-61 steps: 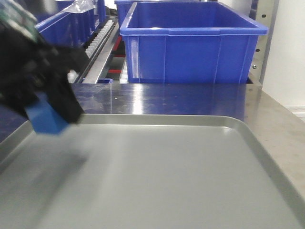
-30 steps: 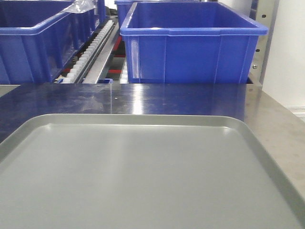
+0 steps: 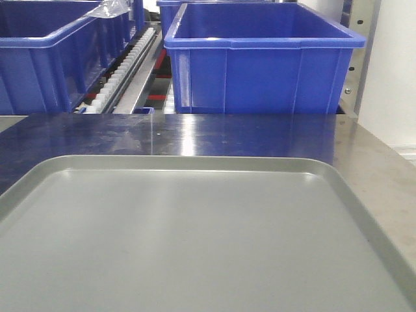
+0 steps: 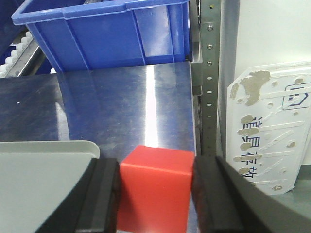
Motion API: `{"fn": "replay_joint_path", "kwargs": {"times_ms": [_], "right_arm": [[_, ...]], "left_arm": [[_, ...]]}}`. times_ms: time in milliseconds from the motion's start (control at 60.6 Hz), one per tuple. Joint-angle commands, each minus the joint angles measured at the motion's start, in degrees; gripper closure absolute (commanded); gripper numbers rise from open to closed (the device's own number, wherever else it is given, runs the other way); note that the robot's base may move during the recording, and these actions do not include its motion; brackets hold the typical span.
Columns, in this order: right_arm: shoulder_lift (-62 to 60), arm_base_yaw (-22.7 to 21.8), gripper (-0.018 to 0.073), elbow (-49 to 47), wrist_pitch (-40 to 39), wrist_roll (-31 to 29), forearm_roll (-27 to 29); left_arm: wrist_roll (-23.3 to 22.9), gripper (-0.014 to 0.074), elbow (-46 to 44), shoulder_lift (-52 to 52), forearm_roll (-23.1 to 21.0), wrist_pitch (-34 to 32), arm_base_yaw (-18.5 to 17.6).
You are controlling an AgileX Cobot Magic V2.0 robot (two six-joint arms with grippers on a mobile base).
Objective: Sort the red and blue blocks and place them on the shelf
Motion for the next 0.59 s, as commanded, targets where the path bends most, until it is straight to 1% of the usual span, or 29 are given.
{"fn": "replay_joint_path", "kwargs": {"times_ms": [0,198,281,363,429,462,578], "right_arm": [[0.22,-0.34,0.051,-1.75,-5.24,-0.31,-0.28],[0.22,-0.34,0.051,-1.75,-5.24,-0.31,-0.28],[0.22,-0.34,0.051,-1.75,-5.24,-0.31,-0.28],[0.22,-0.34,0.051,-1.75,-5.24,-0.31,-0.28],[0.22,-0.34,0.051,-1.75,-5.24,-0.31,-0.28],[0.22,-0.34,0.051,-1.75,-5.24,-0.31,-0.28],[0.22,-0.34,0.051,-1.75,-5.24,-0.31,-0.28]], "left_arm": [[0.11,0.0472,0.5,-2.25,0.26,-5.59,0.77],[0.38,0.0472,3.2,-5.25,0.26,-6.94,1.28],[3.62,0.0472,3.7,-5.66,0.15,-7.2,1.28],[6.3,0.0472,3.7,-5.75,-0.9,-8.13,1.28],[9.7,0.0472,3.7,-5.75,-1.89,-8.37,1.28],[10.6,0.0472,3.7,-5.75,-2.16,-8.5,1.28],[10.6,0.0472,3.7,-5.75,-2.27,-8.5,1.28]]}}
